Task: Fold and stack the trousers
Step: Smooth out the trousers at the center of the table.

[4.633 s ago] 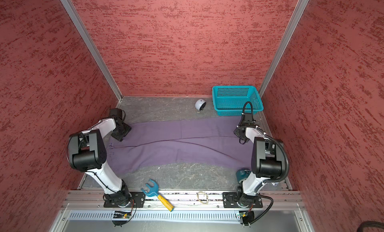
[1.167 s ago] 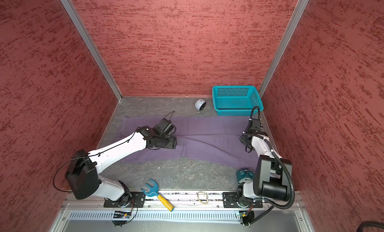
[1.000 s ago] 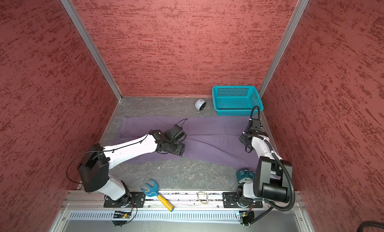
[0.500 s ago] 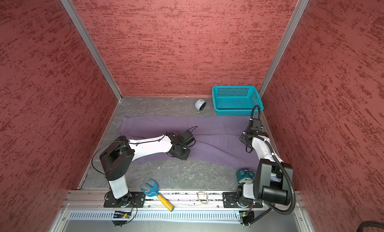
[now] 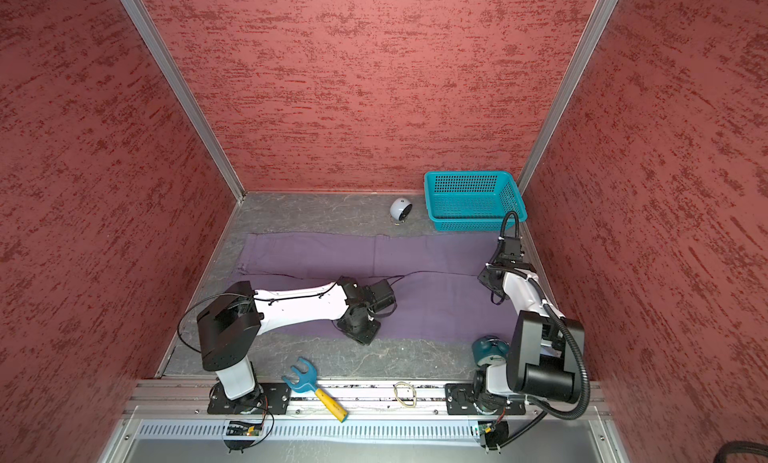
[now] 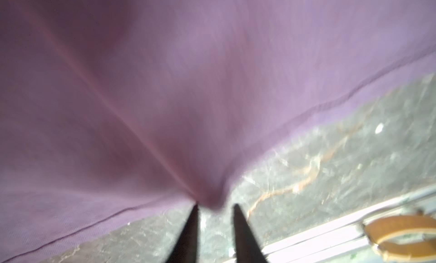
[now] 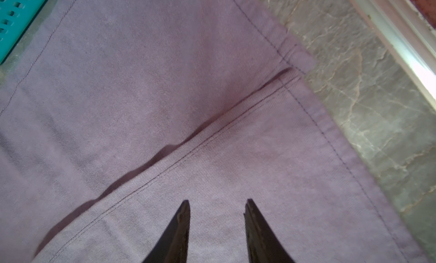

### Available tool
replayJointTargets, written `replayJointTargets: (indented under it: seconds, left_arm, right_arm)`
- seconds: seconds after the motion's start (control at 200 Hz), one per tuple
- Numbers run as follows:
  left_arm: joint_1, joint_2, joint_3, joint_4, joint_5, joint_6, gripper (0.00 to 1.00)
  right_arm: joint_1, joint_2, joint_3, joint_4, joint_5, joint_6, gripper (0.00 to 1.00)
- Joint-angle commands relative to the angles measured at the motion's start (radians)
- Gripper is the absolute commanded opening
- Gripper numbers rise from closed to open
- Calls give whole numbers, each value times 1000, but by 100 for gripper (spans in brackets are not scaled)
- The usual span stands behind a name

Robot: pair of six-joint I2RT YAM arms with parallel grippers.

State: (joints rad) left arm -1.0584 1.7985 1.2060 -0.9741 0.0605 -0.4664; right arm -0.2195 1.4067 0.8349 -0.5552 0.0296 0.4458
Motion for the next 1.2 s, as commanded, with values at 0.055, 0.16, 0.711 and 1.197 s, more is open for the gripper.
replayJointTargets:
  seconds: [0.055,0.16,0.711,1.197]
  left_arm:
    - [52,-33,37,-67,17,-15,65]
    - [160,-127,93,-93,22,11,70]
    - [882,66,330,64,-9,23,80]
    - [968,379,581,77,-94,24,83]
  right_arm:
    - [-1,2,19,11,19,-7,42]
    - [-1,7,24,14,24,-5,42]
    - [-1,154,171,-5,100,6,21]
    - [-62,280,201,-36,105,-14,29]
